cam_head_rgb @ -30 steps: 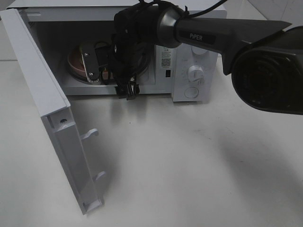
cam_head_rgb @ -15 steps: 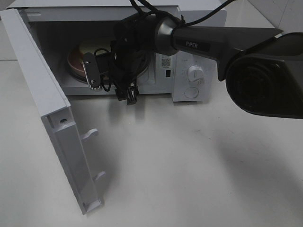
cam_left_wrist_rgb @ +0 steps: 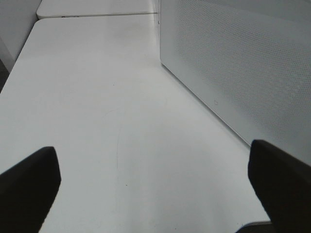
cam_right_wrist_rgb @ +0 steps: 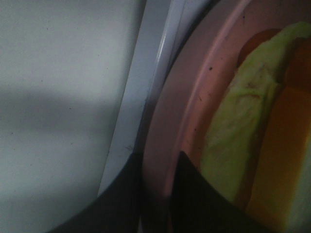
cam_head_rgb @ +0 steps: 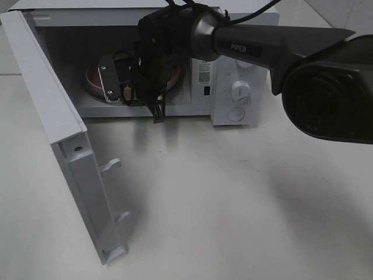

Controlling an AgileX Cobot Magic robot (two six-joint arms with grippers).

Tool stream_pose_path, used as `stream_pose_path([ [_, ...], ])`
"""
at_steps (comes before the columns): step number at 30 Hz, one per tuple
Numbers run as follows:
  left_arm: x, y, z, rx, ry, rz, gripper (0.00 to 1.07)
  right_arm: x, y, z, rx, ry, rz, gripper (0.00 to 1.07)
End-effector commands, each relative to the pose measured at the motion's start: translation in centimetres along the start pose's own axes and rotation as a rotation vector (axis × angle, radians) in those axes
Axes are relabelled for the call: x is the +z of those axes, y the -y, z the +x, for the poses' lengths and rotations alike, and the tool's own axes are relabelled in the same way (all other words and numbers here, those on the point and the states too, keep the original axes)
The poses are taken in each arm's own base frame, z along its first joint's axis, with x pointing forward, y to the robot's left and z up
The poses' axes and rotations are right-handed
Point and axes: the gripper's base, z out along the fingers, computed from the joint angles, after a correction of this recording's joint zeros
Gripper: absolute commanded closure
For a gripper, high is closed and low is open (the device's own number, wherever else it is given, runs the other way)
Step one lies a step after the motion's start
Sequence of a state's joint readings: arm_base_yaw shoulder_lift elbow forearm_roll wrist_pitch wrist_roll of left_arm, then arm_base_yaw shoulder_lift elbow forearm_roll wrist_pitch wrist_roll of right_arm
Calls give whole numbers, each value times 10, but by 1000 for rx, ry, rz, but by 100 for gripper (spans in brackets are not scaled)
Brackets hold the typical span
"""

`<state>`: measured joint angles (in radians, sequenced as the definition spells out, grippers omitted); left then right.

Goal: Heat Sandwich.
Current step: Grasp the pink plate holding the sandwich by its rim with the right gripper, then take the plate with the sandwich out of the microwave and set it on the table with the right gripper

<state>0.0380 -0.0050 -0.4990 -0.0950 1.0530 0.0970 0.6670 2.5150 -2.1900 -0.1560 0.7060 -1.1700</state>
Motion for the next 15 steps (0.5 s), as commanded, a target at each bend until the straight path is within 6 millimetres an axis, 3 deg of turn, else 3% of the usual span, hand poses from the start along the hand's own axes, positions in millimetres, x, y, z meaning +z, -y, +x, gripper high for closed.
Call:
stream_pose_path([
  [1, -2, 0, 1, -3, 35, -7, 5, 0, -12, 3, 12, -9, -95, 107],
  [15, -2, 0, 1, -2, 35, -7, 5, -17, -22, 8, -105, -6, -121, 107],
])
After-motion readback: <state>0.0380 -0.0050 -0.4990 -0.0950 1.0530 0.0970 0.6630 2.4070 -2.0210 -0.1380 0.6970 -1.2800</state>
